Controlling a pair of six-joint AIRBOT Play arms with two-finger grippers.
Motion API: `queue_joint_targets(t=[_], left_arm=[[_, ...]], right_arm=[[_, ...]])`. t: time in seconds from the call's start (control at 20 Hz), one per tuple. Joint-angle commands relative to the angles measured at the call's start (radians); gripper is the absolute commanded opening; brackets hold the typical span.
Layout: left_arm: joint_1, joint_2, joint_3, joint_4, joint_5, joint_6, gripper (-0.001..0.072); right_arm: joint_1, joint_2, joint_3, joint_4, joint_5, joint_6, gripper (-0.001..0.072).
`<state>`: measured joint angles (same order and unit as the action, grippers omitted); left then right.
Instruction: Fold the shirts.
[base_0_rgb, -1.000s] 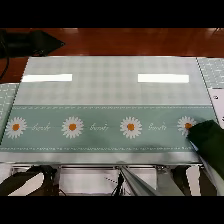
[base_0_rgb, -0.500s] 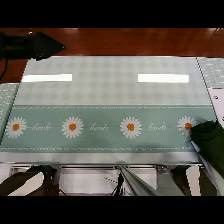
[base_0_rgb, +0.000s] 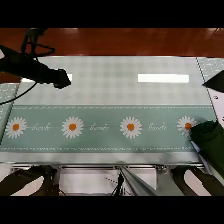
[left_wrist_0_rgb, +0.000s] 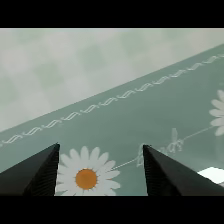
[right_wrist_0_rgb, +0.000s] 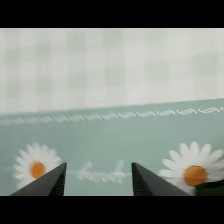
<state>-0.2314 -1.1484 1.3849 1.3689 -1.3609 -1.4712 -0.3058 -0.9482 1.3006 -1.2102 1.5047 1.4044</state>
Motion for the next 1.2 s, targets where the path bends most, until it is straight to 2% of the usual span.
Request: queue_joint_targets(t=[0.0,0.05,0.1,0.35,1.15], left_arm=[[-0.063,0.002,0.0,0.214,-0.01,-0.139,0.0624],[-0.065,0.001,0.0,0.214,-0.01,-0.139,0.0698],[-0.069,0.0,0.0,0.214,-0.018,-0.139,0.072],[-0.072,-0.001,0.0,0.214,-0.058,-0.134,0.072],[-0.072,-0.018,0.0,0.213,-0.057,-0.135,0.072]], right_arm=[[0.334,-0.071,0.0,-0.327,-0.061,0.03,0.0512],[0.383,-0.088,0.0,-0.343,-0.081,0.061,0.0603],[0.414,-0.103,0.0,-0.344,-0.096,0.086,0.06],[0.458,-0.169,0.001,-0.335,-0.094,0.167,0.0598],[0.458,-0.171,0.001,-0.337,-0.096,0.171,0.0597]])
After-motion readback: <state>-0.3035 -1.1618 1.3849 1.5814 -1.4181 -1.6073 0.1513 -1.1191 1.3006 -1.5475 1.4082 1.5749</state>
